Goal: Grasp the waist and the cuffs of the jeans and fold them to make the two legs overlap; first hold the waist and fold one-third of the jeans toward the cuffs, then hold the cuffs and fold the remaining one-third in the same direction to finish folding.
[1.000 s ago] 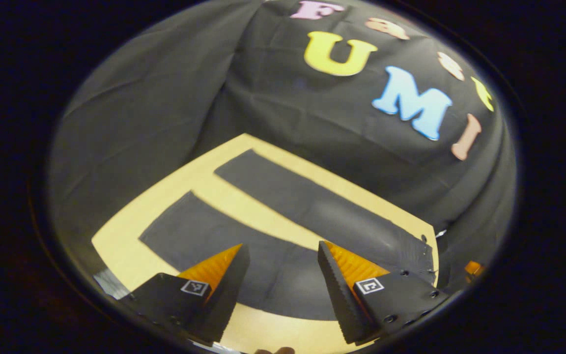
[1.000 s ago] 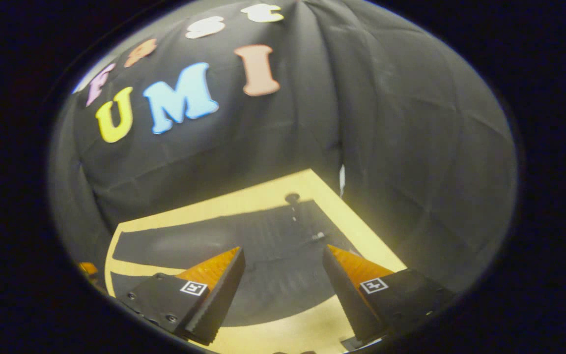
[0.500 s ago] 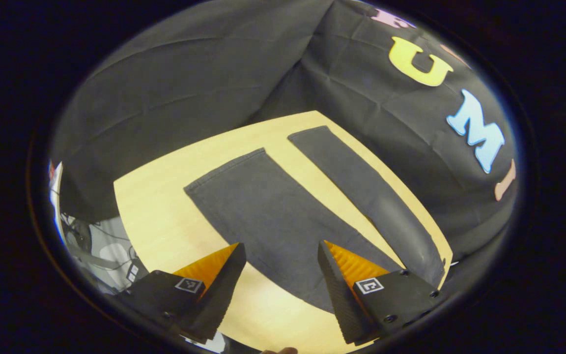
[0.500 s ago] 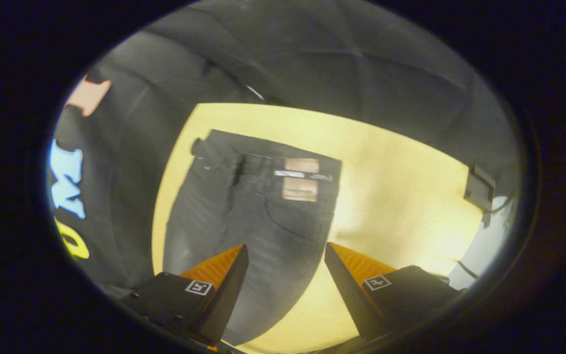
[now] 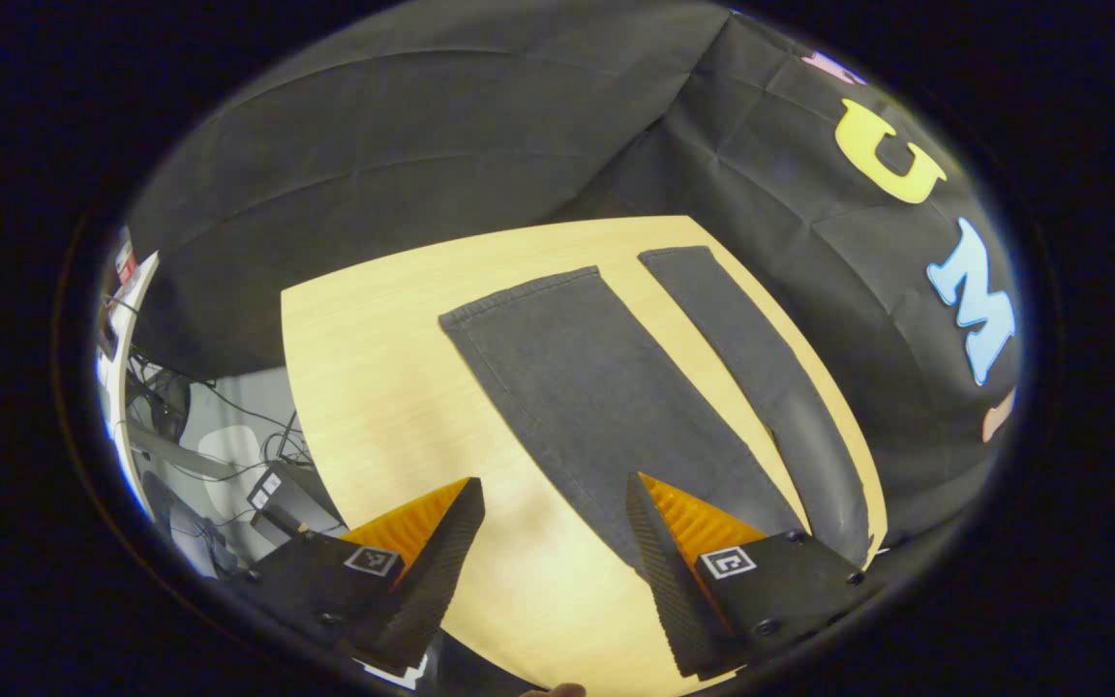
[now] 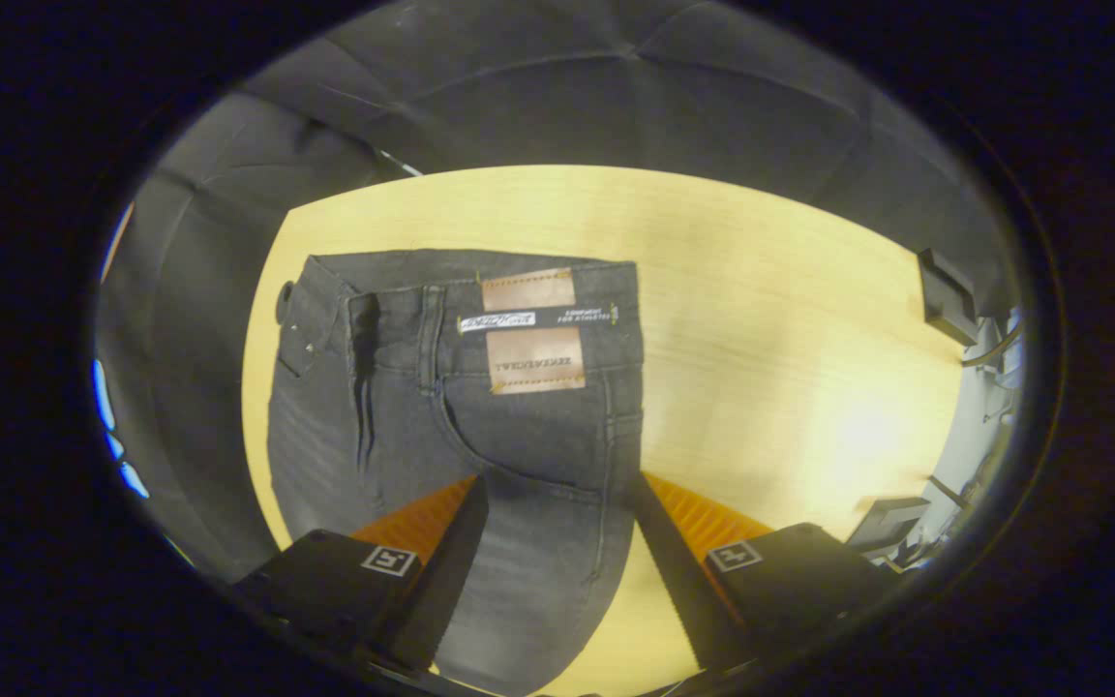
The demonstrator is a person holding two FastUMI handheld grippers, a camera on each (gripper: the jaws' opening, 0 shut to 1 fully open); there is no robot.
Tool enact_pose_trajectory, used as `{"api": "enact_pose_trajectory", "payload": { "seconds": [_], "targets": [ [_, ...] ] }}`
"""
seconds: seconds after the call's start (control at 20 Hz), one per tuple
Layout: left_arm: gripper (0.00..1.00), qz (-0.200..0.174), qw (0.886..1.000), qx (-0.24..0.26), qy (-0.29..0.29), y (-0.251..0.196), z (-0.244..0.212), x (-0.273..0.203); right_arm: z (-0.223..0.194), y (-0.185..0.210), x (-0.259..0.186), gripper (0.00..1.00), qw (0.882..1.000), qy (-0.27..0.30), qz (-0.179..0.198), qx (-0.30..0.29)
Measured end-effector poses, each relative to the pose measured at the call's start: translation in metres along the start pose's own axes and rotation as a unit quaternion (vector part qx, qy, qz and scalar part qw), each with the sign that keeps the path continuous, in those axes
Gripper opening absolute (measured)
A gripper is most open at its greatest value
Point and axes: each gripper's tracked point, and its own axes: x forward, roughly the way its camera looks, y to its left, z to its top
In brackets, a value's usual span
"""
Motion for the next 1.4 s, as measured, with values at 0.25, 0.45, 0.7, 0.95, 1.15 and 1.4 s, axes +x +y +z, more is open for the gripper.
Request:
{"api": "enact_pose_trajectory", "payload": {
  "seconds": [0.25,0.45,0.7,0.95,1.15,1.4],
  "targets": [
    [0.97,0.006,1.0,-0.02,0.01,0.001,-0.013,0.016,0.0,-0.004,0.008,0.88,0.996,0.003,-0.087,0.005],
    [0.97,0.054,0.995,-0.077,0.016,0.023,0.002,0.039,0.001,0.0,0.009,0.82,0.994,-0.014,-0.108,0.003],
    [0.97,0.128,0.987,-0.09,0.022,0.048,0.042,0.082,0.0,0.0,0.008,0.83,0.994,-0.03,-0.103,-0.008],
    [0.97,0.185,0.978,-0.081,0.052,0.07,0.057,0.132,0.0,-0.001,0.008,0.8,0.994,-0.032,-0.1,-0.013],
    [0.91,0.188,0.981,-0.037,0.038,0.056,0.078,0.151,0.0,0.0,0.009,0.83,0.994,-0.041,-0.1,-0.014],
    [0.69,0.184,0.982,-0.023,0.028,0.041,0.079,0.164,0.0,0.001,0.008,0.83,0.993,-0.053,-0.101,-0.021]
  ]
}}
